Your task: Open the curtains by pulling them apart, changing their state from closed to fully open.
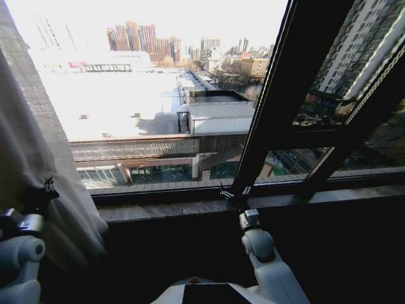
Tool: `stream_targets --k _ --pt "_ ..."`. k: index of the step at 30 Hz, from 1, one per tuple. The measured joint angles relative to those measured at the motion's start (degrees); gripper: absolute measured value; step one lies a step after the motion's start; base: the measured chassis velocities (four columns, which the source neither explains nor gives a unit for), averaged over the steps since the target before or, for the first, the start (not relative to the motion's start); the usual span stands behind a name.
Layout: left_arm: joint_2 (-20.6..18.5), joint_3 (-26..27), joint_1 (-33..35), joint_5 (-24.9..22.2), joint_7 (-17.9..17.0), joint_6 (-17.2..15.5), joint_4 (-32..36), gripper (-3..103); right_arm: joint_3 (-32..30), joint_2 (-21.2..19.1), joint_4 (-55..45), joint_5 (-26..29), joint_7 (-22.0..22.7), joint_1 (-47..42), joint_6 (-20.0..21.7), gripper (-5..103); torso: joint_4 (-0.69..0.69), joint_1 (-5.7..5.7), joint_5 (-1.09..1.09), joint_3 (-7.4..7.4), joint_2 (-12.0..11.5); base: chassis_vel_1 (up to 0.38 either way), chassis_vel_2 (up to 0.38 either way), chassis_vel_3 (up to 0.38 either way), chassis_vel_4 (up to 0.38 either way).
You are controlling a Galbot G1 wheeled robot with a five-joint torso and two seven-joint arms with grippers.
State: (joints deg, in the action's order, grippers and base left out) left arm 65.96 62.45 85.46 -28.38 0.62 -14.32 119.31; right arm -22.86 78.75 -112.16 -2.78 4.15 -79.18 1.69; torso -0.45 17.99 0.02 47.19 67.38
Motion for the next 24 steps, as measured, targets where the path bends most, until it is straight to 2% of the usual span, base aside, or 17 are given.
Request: stream_targets --k 3,8,16,24 --pt "0.7 -3.2 -0.7 2.3 0.4 0.0 0.8 1 0.1 0.0 0.0 -0.2 -0.1 0.0 0.0 100 0.0 0.0 0.0 0.0 0.0 0.0 0.0 0.0 0.0" --pt "1.0 -5.4 -1.7 3.8 0.4 -0.1 1.1 1 0.7 0.1 0.1 -0.7 -0.1 -0.2 -0.2 100 0.0 0.0 0.0 0.0 0.0 0.0 0.0 0.0 0.0" --pt "1.1 -5.7 -1.8 4.2 0.3 -0.2 0.9 1 1.0 0.6 0.5 -1.0 0.0 -0.1 -0.4 100 0.01 0.01 0.01 0.0 0.0 0.082 0.072 -0.071 -0.074" --pt "1.1 -5.4 -1.7 4.2 0.3 0.0 0.7 1 1.2 0.7 0.4 -0.9 0.0 0.0 -0.5 100 0.01 0.01 0.01 0.0 0.0 0.211 0.208 -0.224 -0.215"
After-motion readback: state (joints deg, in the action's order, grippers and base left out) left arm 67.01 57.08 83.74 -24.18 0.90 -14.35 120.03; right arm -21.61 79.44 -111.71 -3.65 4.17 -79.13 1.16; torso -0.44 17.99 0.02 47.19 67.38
